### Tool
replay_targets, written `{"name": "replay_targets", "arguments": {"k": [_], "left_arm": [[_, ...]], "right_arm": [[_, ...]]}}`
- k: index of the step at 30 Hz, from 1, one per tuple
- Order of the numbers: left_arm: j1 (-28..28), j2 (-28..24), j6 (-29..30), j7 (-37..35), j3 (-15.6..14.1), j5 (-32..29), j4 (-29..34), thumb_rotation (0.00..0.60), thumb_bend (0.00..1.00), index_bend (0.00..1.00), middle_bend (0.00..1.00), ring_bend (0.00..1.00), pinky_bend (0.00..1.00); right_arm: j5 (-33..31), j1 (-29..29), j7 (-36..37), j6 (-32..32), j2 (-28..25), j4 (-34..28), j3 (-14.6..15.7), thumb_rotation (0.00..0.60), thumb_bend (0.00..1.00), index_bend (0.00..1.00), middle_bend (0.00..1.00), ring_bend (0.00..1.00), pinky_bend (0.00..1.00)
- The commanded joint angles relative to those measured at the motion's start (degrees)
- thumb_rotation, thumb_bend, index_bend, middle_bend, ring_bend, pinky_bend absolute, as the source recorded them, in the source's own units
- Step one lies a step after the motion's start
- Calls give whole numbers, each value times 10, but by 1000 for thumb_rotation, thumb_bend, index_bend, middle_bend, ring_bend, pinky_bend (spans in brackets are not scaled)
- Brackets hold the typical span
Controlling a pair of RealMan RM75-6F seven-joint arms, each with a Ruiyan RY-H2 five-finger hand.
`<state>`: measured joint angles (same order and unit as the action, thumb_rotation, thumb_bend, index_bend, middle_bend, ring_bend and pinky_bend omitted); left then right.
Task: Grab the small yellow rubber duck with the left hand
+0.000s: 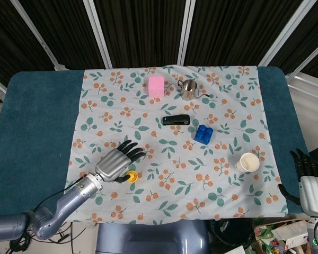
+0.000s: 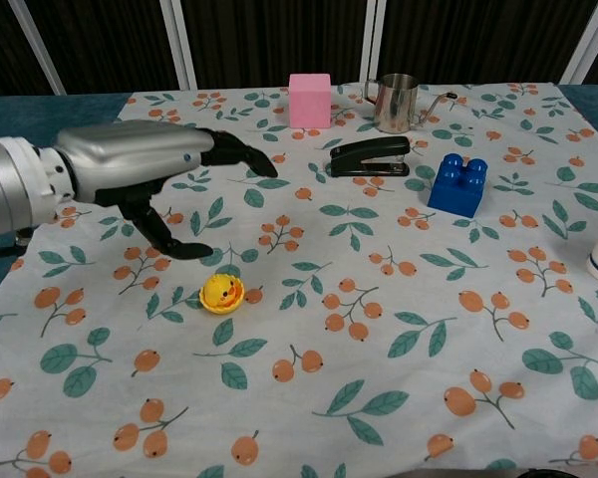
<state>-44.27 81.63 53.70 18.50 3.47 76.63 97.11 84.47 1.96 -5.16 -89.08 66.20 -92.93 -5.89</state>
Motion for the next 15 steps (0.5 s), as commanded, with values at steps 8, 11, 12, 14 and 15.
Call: {"name": "replay_targets", "arguments": {"k": [8, 11, 12, 14, 15], "left_arm": [[106, -121, 182, 83, -10, 21, 117, 600, 275, 104, 67, 0, 0], [153, -153, 240, 94, -33, 35, 130, 600, 272, 82, 46, 0, 0], [169, -159, 261, 95, -40, 40, 129, 600, 269, 76, 41, 0, 0], [206, -166, 306, 90, -58, 58, 116, 600, 264, 74, 38, 0, 0], [221, -168, 322, 82, -66, 63, 109, 600, 261, 73, 38, 0, 0]], "right_arm": [[1, -1, 0, -2, 0, 0, 0, 600, 157, 67, 23, 79, 159], [2, 0, 0, -2, 0, 0, 0, 600, 158, 68, 23, 79, 159], [3, 0, -1, -2, 0, 1, 0, 600, 158, 68, 23, 79, 159], [5, 0, -1, -3, 1, 1, 1, 600, 158, 67, 23, 79, 159], [6, 0, -2, -3, 1, 1, 1, 600, 157, 67, 23, 79, 159]]}}
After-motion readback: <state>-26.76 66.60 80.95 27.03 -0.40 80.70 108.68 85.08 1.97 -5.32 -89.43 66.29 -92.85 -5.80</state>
